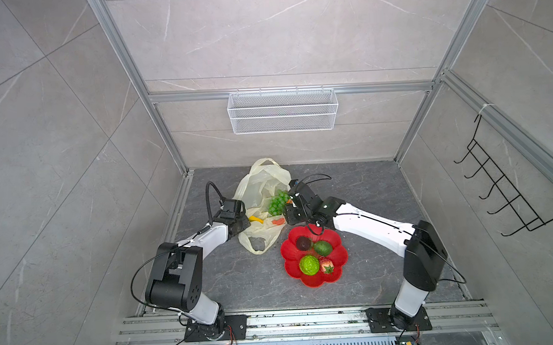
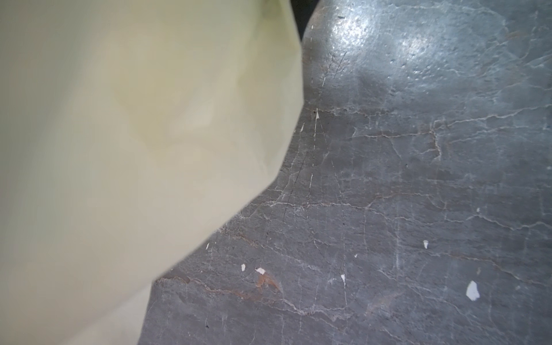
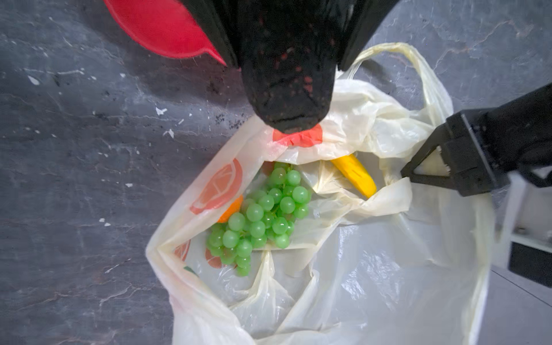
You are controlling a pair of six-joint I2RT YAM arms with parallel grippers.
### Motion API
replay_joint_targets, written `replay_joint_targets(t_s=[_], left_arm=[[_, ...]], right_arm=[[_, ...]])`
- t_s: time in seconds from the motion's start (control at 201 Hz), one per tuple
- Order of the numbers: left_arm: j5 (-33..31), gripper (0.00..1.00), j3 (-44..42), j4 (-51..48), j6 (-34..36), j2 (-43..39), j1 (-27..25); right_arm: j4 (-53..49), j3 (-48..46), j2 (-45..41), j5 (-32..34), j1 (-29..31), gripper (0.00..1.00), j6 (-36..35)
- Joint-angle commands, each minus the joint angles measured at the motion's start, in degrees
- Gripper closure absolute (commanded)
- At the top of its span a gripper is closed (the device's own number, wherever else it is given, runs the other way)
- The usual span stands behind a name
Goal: Take the fake fruits out of the plastic bag
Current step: 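Carry the avocado over the red plate and lower it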
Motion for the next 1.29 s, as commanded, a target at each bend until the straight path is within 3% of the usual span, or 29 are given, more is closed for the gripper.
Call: replay_joint_targets(t_s=[0.0,0.343,0.632,1.07,1.289], left_arm=[[0.3,1.0,0.0,0.9,1.3,-2.1,0.4],[0.5,1.0,0.0,1.1,1.4,-1.9,0.4],[0.8,1.0,0.1,1.2,1.4,-1.5,0.4],[1.0,1.0,0.1,1.2,1.4,-1.4,0.5],[0.7,1.0,-0.1,1.1,1.4,-1.7,0.4]], right_arm=[[-0.3,-6.0,-4.3,1.6,1.7,0.54,0.0],[4.0,-16.9,-7.9,2.8,8.3,0.54,2.2],[7.3,-16.8,-3.4,1.2,10.4,0.54,3.3],[7.8,-18.2,1.3,5.8,12.2,0.53,3.3],[7.0,-17.6,2.7,7.1,12.6,0.46,3.4]])
